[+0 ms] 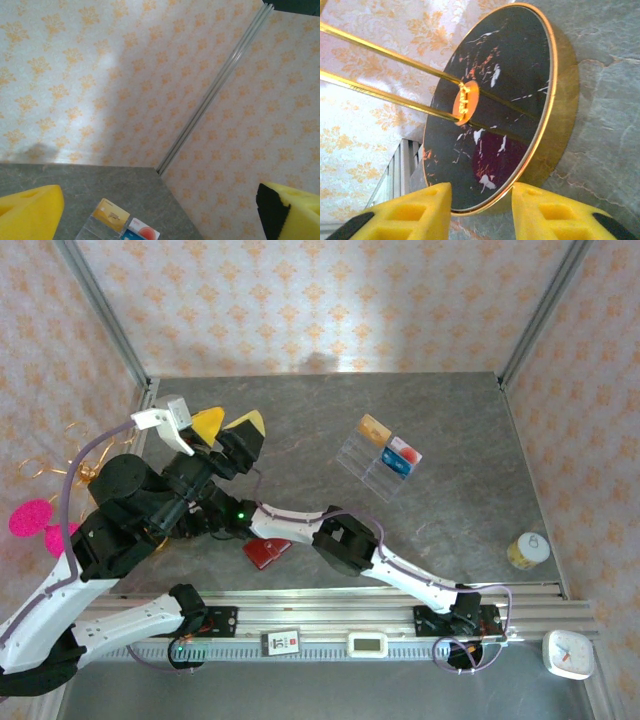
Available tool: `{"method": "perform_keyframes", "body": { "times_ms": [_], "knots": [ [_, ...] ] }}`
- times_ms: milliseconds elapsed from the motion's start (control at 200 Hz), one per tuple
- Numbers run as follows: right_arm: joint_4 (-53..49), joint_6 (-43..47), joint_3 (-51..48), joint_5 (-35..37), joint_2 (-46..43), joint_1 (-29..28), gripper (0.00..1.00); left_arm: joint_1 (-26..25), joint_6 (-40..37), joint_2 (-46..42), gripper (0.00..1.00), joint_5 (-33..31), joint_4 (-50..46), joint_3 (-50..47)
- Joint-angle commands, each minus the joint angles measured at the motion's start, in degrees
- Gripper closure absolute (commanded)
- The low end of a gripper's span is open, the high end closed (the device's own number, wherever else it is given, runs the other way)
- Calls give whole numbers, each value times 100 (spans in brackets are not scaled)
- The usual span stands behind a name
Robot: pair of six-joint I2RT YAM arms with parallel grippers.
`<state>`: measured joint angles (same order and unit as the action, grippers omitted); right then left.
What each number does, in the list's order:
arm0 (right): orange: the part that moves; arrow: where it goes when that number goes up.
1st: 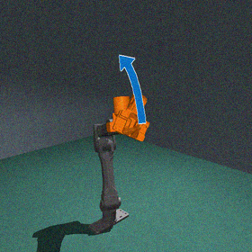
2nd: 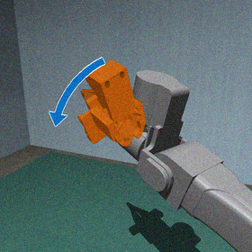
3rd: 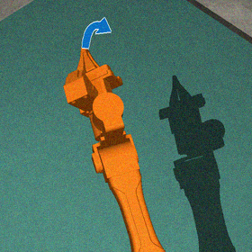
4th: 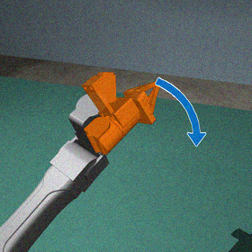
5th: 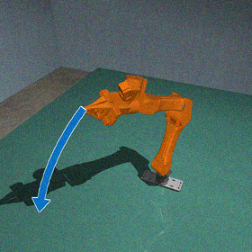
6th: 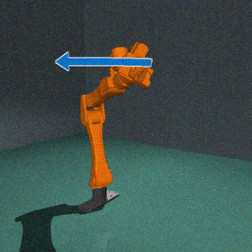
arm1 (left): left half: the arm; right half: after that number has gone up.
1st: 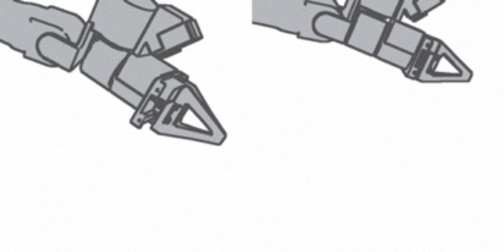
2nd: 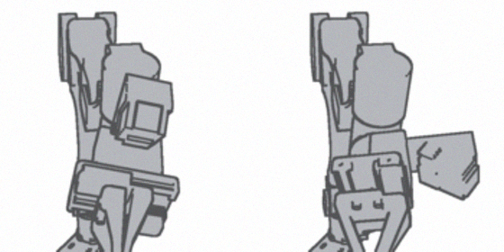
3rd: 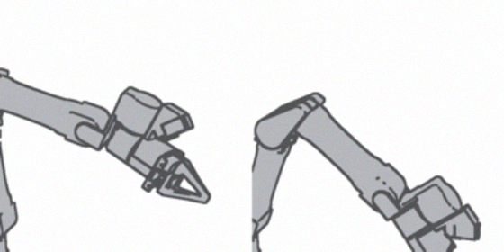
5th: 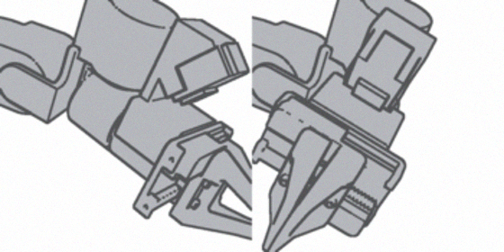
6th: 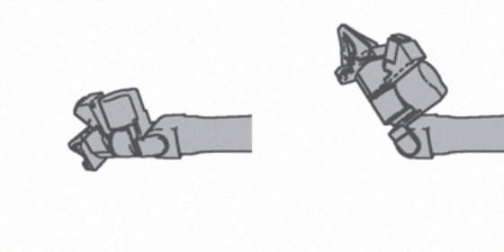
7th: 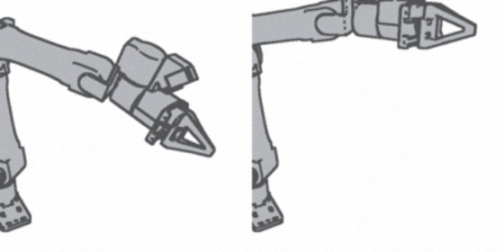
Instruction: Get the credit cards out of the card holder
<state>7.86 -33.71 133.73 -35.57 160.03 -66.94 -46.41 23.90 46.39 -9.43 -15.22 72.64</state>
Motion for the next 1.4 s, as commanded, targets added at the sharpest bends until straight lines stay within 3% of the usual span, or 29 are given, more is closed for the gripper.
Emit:
{"method": "perform_keyframes", "body": {
  "times_ms": [0, 240, 561, 691, 831, 946, 1096, 1231, 1392],
  "knots": [
    [401, 349, -883, -51, -676, -131, 61, -32, -48, 20, 1, -24, 86, -131],
    [1473, 622, -3428, 603, -2569, 114, 54, -21, 27, -51, 1, -123, 476, -287],
    [1654, 428, -6874, 1890, -5332, 743, 40, -15, 265, 274, 1, 605, 1206, -811],
    [1065, 325, -8037, 2573, -6683, 1035, 38, -15, 458, 395, 2, 800, 1734, -1325],
    [113, 131, -8799, 3348, -8043, 1403, 34, -9, 668, 961, 15, 936, 1830, -1583],
    [-626, -87, -9199, 3701, -8880, 2048, 33, -18, 915, 1511, 18, 1102, 2006, -1846],
    [-1219, -229, -9555, 3759, -9622, 3226, 35, -27, 1117, 1895, 21, 1023, 2334, -2318],
    [-1303, -212, -9649, 3434, -9597, 4186, 38, -19, 1043, 2075, 26, 890, 2369, -2500],
    [-1130, -493, -9766, 3150, -9060, 4516, 37, -17, 848, 1970, 26, 683, 2443, -2802]
  ]
}}
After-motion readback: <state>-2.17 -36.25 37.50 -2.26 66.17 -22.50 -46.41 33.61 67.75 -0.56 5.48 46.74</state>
